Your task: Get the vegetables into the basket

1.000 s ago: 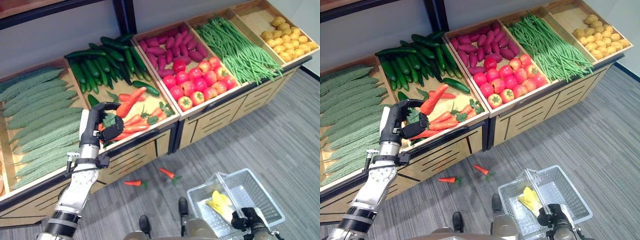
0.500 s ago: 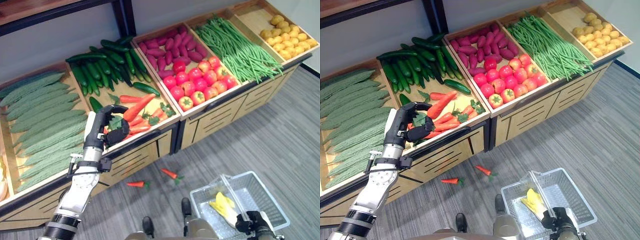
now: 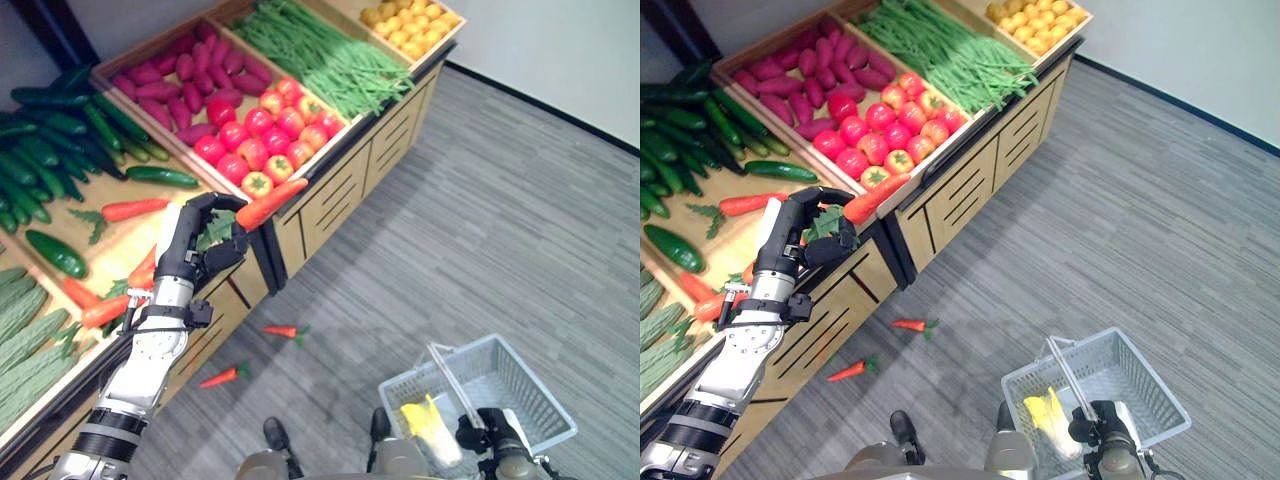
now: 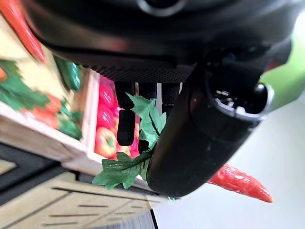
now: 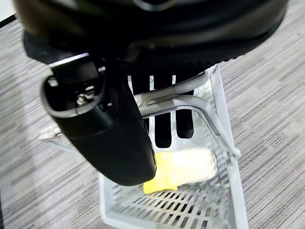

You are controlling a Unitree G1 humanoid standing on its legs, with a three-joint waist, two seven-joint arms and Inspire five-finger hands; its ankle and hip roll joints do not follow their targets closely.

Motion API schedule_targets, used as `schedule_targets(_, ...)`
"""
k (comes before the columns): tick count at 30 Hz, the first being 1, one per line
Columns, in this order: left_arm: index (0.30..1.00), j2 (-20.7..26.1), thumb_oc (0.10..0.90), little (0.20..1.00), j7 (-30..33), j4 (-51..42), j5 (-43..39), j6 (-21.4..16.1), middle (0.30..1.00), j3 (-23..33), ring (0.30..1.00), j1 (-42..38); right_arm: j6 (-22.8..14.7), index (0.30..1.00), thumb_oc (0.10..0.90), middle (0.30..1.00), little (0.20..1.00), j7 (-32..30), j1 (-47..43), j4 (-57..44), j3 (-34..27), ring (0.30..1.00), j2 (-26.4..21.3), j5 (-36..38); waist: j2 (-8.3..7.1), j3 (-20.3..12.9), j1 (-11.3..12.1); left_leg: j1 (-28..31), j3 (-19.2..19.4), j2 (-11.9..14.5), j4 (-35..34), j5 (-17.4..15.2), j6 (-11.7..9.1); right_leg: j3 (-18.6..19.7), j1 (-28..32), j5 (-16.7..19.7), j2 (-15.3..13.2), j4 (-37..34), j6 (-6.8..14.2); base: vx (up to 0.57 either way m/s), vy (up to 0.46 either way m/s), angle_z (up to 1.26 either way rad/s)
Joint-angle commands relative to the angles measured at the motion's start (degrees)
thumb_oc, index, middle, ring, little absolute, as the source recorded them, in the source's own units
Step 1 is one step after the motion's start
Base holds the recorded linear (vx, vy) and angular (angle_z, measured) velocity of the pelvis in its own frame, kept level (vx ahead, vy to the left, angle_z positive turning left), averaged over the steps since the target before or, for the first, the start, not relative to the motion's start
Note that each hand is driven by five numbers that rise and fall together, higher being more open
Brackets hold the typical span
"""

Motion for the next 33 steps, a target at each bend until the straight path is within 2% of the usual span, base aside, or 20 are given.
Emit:
schedule_targets(1,0.3,1.59,0.4,0.3,0.33,-5.54,0.15,-5.79,0.3,2.1,0.3,-4.31,-3.21,0.3,0.4,0.3,0.3,-1.79,0.27,-1.13,-1.25,0.3,-2.16,1.19,-2.01,-3.97,-0.42,-0.05,-3.25,-0.48,1.38,-3.54,-1.74,-0.06,0.25,-4.04,-4.21,5.29,3.59,-0.01,-0.183,0.06)
schedule_targets(8,0.3,-0.05,0.4,0.3,-1.02,-4.59,-2.7,-6.25,0.3,-0.47,0.3,-5.52,-3.88,0.3,0.4,0.3,0.3,-3.11,3.07,-2.68,-3.49,0.3,-3.93,2.27,0.53,-2.38,-2.7,0.13,-2.88,3.08,2.19,-0.73,-4.2,1.38,0.11,-6.23,-1.01,5.65,1.46,-0.04,-0.195,-0.05)
schedule_targets(10,0.3,-1.23,0.4,0.3,-0.5,-2.99,-3.16,-5.7,0.3,-1.79,0.3,-6.3,-4.44,0.3,0.4,0.3,0.3,-4.23,4.51,-3.48,-4.72,0.3,-4.42,2.89,2.28,-1.66,-3.75,-0.5,-3.47,5.11,3.05,1.6,-5.59,2.33,-0.32,-7.87,0.81,7.2,-0.3,-0.09,-0.342,-0.15)
schedule_targets(12,0.3,-1.25,0.4,0.3,-1.03,-2.42,-2.97,-5.61,0.3,-2.47,0.3,-6.92,-4.58,0.3,0.4,0.3,0.3,-4.48,5.43,-2.44,-5.8,0.3,-4.75,3.51,2.77,-0.98,-4.32,-2.13,-5.27,6.79,6.66,2.1,-6.81,2.48,1.15,-8.21,2.3,5.82,-1.86,-0.05,-0.368,-0.13)
schedule_targets(13,0.3,-1.16,0.4,0.3,-1.03,-2.3,-3.14,-5.88,0.3,-2.28,0.3,-6.84,-4.56,0.3,0.4,0.3,0.3,-4.39,5.55,-2.22,-5.89,0.3,-5.67,3.6,2.45,-0.34,-4.12,-3.33,-9.45,6.64,12.09,0.48,-6.83,4.2,1.88,-8.47,2.89,5.18,-2.62,0.0,-0.213,-0.05)
schedule_targets(14,0.3,-1.15,0.4,0.3,-1.04,-2.29,-3.14,-5.88,0.3,-2.25,0.3,-6.86,-4.55,0.3,0.4,0.3,0.3,-4.38,5.5,-2.22,-5.88,0.3,-5.68,3.6,2.52,-0.41,-4.13,-3.61,-9.48,6.74,12.23,0.52,-6.81,4.19,1.71,-8.28,2.98,5.09,-2.68,0.05,-0.157,-0.34)
schedule_targets(15,0.3,-1.54,0.4,0.3,-0.06,-2.94,-2.65,-6.06,0.3,-1.19,0.3,-5.76,-4.4,0.3,0.4,0.3,0.3,-4.63,3.65,-0.67,-5.44,0.3,-7.15,3.59,2.59,0.58,-1.82,-6.08,-22.42,1.08,12.04,-1.89,-5.32,8.62,1.25,-8.07,3.05,5.19,-2.65,0.05,-0.045,-0.62)
schedule_targets(17,0.3,-1.08,0.4,0.3,1.09,-3.23,-1.5,-6.4,0.3,-0.6,0.3,-4.93,-4.55,0.3,0.4,0.3,0.3,-4.78,3.04,-0.33,-4.97,0.3,-7.52,3.47,2.55,0.24,-1.26,-7.48,-27.31,0.16,9.73,-1.81,-4.75,11.94,0.28,-7.24,3.42,4.83,-2.5,0.08,-0.008,-1.05)
schedule_targets(20,0.3,-0.37,0.4,0.3,2.02,-3.94,-0.47,-6.89,0.3,-0.42,0.3,-4.54,-4.89,0.3,0.4,0.3,0.3,-5.07,0.86,1.19,-4.01,0.3,-8.23,3.92,2.89,-0.18,0.67,-9.97,-38.92,-3.04,6.5,-0.4,-4.25,17.5,-0.76,-6.66,4.96,4.76,-2.49,0.1,0.053,-1.18)
schedule_targets(22,0.3,0.14,0.4,0.3,2.56,-4.67,-0.44,-7.43,0.3,-0.06,0.3,-4.09,-5.08,0.3,0.4,0.3,0.3,-5.09,-0.47,1.57,-3.19,0.3,-8.34,3.85,3.05,-0.19,1.16,-10.53,-42.02,-4.76,6.81,-0.33,-4.28,19.99,-0.74,-6.84,5.47,5.11,-2.33,0.09,0.091,-0.86)
schedule_targets(24,0.3,0.74,0.4,0.3,2.1,-5.44,-0.38,-7.75,0.3,0.22,0.3,-2.84,-5.1,0.3,0.4,0.3,0.3,-4.31,-0.23,1.55,-2.96,0.3,-8.23,4.08,3.03,-0.89,0.83,-8.81,-38.65,-4.61,5.5,-1.36,-3.15,22.27,-0.92,-7.0,4.75,5.61,-1.7,0.14,0.322,-1.12)
schedule_targets(25,0.3,1.06,0.4,0.3,1.73,-5.45,-0.58,-7.83,0.3,0.07,0.3,-2.64,-4.85,0.3,0.4,0.3,0.3,-3.99,-0.43,1.93,-3.36,0.3,-8.09,4.19,2.7,-1.4,0.48,-7.41,-36.66,-5.19,4.44,-2.37,-1.73,24.02,-1.6,-6.94,3.57,6.44,-0.76,0.13,0.347,-1.01)
schedule_targets(27,0.3,1.42,0.4,0.3,1.66,-5.6,-0.61,-7.89,0.3,-0.11,0.3,-2.69,-4.73,0.3,0.4,0.3,0.3,-3.96,-0.4,1.87,-3.4,0.3,-7.9,4.13,2.38,-1.65,0.28,-6.68,-35.13,-5.36,3.94,-2.69,-1.15,25.1,-2.12,-6.57,3.12,6.7,-0.1,0.07,0.288,-1.06)
schedule_targets(28,0.3,1.84,0.4,0.3,1.52,-5.58,-0.5,-7.91,0.3,-0.35,0.3,-2.76,-4.34,0.3,0.4,0.3,0.3,-3.8,-0.57,2.51,-3.46,0.3,-7.41,3.93,1.83,-2.16,0.14,-5.73,-32.18,-5.89,3.56,-3.7,-0.01,27.11,-3.25,-5.53,1.87,6.94,1.5,0.05,0.282,-1.06)
schedule_targets(29,0.3,1.86,0.4,0.3,1.51,-5.57,-0.51,-7.93,0.3,-0.34,0.3,-2.75,-4.33,0.3,0.4,0.3,0.3,-3.81,-0.57,2.5,-3.44,0.3,-7.39,3.93,1.76,-2.18,0.36,-5.69,-31.93,-5.92,3.56,-3.74,0.05,27.37,-3.31,-5.51,1.83,6.91,1.56,0.0,0.35,-1.02)
schedule_targets(30,0.3,2.22,0.4,0.3,1.23,-5.58,-0.53,-8.35,0.3,-0.48,0.3,-2.8,-4.1,0.3,0.4,0.3,0.3,-3.75,-1.13,2.67,-3.22,0.3,-6.91,3.58,1.14,-2.07,0.2,-5.5,-29.28,-6.41,3.86,-4.53,0.59,28.82,-4.87,-3.96,0.92,6.83,3.09,-0.06,0.243,-0.86)
schedule_targets(33,0.3,2.78,0.4,0.3,1.64,-5.41,0.24,-8.46,0.3,-0.45,0.3,-2.78,-4.21,0.3,0.4,0.3,0.3,-4.03,-2.86,2.36,-2.24,0.3,-6.16,3.34,0.58,-1.54,0.58,-5.29,-25.68,-6.68,3.84,-5.39,1.24,28.99,-7.88,-1.1,-0.02,6.49,4.81,-0.09,0.187,-0.7)
